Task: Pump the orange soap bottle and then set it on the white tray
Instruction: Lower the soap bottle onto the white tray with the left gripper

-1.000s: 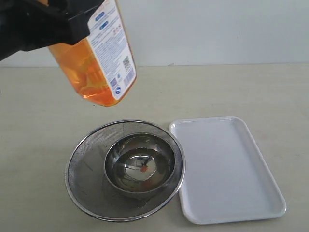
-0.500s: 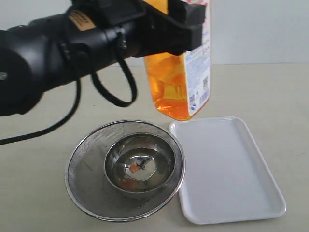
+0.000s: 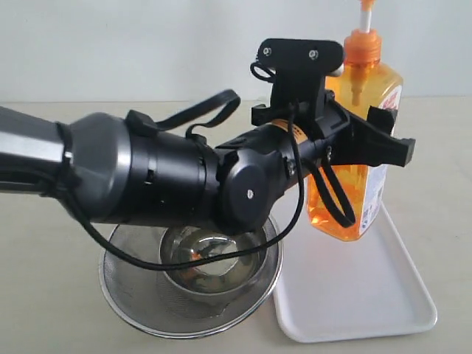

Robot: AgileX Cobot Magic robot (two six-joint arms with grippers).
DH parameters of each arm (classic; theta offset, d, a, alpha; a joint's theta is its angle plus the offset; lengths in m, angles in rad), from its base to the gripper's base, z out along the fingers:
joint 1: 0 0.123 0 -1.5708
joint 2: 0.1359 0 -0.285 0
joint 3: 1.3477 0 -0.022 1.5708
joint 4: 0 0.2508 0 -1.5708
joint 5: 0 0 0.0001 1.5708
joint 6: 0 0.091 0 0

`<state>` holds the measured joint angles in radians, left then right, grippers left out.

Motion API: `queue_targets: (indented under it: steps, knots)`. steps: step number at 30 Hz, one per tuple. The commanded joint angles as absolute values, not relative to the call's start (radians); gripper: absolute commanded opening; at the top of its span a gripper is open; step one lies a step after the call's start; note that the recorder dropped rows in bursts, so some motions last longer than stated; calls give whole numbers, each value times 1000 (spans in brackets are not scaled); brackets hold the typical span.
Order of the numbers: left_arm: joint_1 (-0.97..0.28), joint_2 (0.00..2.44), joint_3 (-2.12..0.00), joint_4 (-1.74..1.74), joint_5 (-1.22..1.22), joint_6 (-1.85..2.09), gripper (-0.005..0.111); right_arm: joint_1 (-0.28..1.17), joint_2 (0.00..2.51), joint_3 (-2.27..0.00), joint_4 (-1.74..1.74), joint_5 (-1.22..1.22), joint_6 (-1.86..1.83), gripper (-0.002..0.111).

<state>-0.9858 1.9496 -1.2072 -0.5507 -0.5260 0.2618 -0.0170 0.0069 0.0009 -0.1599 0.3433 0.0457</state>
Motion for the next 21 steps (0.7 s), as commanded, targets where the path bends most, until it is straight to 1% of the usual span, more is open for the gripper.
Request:
queue_targets:
  steps: [1,8,21]
  knots:
    - [-990,1987,-1226,-504,-723,250,5,-20,0,0,-167,333,46,0]
    - [-990,2032,-1226,-446,-733,252,5,-20,0,0,-167,333,46,0]
    - [-990,2042,-1226,-455,-642,254,5,-20,0,0,-167,333,46,0]
